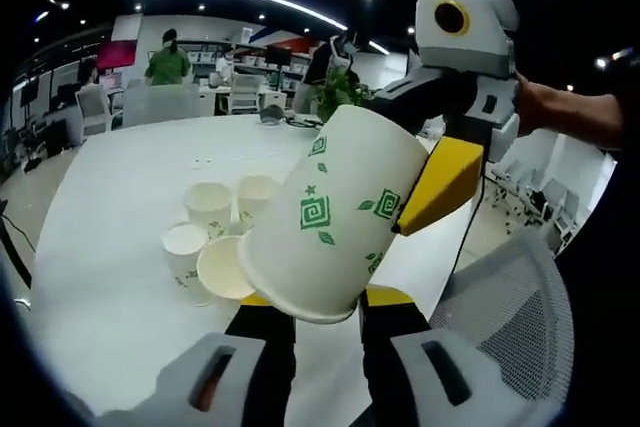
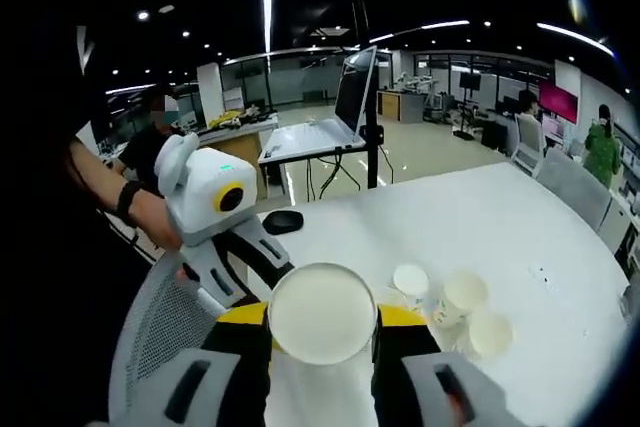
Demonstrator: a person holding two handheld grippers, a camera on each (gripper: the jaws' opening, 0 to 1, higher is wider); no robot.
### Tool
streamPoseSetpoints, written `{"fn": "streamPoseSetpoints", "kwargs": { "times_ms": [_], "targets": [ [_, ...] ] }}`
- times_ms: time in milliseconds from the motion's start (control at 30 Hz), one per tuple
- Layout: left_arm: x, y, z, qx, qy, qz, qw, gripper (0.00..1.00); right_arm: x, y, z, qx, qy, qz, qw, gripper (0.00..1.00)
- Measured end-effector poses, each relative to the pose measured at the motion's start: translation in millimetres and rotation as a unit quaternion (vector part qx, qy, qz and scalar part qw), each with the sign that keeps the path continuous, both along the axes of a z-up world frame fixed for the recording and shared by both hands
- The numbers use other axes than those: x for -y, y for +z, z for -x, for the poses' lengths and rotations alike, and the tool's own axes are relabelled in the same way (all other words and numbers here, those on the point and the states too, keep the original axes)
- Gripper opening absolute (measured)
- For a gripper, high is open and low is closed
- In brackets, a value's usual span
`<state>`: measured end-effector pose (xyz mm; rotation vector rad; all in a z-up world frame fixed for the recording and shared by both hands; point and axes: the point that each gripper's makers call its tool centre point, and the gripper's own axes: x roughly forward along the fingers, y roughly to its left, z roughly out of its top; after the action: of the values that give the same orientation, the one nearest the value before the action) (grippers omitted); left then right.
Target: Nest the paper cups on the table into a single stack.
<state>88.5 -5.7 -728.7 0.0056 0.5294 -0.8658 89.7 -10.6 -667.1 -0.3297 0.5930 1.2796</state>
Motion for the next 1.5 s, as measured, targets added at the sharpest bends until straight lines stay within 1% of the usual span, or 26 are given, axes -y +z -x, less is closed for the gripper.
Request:
{"fn": "streamPoseSetpoints", "kwargs": {
  "times_ms": [167,300,433,567,633,733,867,900,1067,1133,1233,1400,1500],
  "targets": [
    [-2,-0.6,3.5,0.012,-0.013,-0.016,0.9997,0.19,3,-7.7,3,-0.005,0.009,0.010,0.9999,0.38],
    [-5,-0.6,3.0,0.014,-0.015,-0.018,0.9996,0.14,8,-17.7,2,-0.008,0.015,0.023,0.9996,0.38],
    [-5,0.3,4.8,0.018,-0.020,-0.020,0.9994,0.10,11,-23.1,3,-0.012,0.021,0.032,0.9992,0.38],
    [-4,-0.9,7.8,0.024,-0.036,-0.032,0.9985,0.07,15,-30.8,4,-0.014,0.031,0.043,0.9985,0.38],
    [-2,-0.6,10.5,0.023,-0.041,-0.031,0.9984,0.06,16,-34.9,5,-0.017,0.035,0.049,0.9980,0.38],
    [-2,0.1,10.4,0.024,-0.043,-0.030,0.9984,0.05,18,-38.6,4,-0.019,0.035,0.050,0.9980,0.38],
    [-3,-1.3,9.0,0.025,-0.047,-0.030,0.9981,0.04,20,-45.1,0,-0.014,0.031,0.059,0.9977,0.38],
    [-2,1.1,10.5,0.026,-0.048,-0.031,0.9980,0.04,20,-45.9,0,-0.012,0.031,0.060,0.9977,0.38],
    [-1,2.1,11.2,0.025,-0.050,-0.029,0.9980,0.03,19,-46.2,1,-0.012,0.028,0.061,0.9976,0.38],
    [-1,2.9,12.5,0.024,-0.053,-0.028,0.9979,0.03,19,-47.2,2,-0.012,0.030,0.062,0.9975,0.38],
    [0,-0.8,13.5,0.023,-0.062,-0.028,0.9974,0.02,21,-53.3,2,-0.011,0.035,0.070,0.9969,0.38],
    [3,1.4,18.8,0.020,-0.073,-0.023,0.9969,0.01,24,-60.4,1,-0.010,0.042,0.079,0.9959,0.37],
    [6,5.9,21.5,0.017,-0.074,-0.015,0.9970,0.01,24,-63.8,1,-0.009,0.046,0.086,0.9952,0.36]
  ]
}}
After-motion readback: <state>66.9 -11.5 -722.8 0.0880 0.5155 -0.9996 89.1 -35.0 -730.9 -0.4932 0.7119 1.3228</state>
